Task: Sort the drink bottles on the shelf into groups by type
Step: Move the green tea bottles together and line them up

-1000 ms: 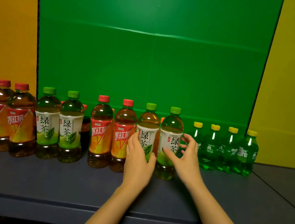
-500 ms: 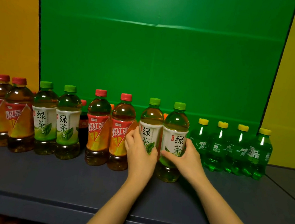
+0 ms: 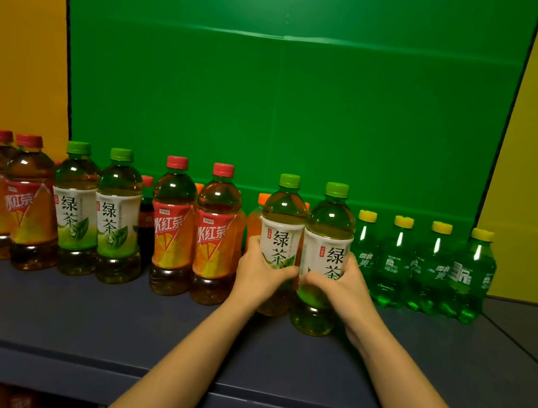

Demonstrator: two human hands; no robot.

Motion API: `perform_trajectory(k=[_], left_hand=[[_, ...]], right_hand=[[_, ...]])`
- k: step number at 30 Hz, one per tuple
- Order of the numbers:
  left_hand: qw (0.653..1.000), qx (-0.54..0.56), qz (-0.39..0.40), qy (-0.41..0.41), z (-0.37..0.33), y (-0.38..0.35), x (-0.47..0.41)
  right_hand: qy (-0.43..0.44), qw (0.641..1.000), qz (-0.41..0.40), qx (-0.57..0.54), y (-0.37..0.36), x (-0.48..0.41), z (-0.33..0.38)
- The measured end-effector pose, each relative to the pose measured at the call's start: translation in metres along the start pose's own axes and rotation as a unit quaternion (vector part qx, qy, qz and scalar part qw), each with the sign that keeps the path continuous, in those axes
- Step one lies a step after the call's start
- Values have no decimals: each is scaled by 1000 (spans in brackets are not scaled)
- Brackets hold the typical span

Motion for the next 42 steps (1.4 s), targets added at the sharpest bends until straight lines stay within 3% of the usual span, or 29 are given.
perform_trajectory(k=[10, 16, 19, 33, 42], left_hand=[[998, -43, -17, -48, -13, 15, 24], [995, 88, -9, -51, -23, 55, 37], [989, 128, -42, -55, -29, 91, 43], [975, 33, -216, -36, 28, 325, 126], [969, -7, -247, -16, 73, 485, 188]], right_hand=[[32, 997, -39, -50, 3, 17, 9], [43, 994, 8, -99, -23, 35, 34], [61, 990, 40, -121, -49, 44, 49], [23, 965, 160, -208, -255, 115, 67], [-10, 952, 204, -228, -407, 180, 74]])
Point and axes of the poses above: each hand's wrist, its own x-axis away from the middle knuckle, its own y-axis out of the back of the hand, z = x × y, the point moved 3 cm from there along -x, towards the middle knuckle, and after that the axes turned 4 degrees about -x, right-handed, at the moved point
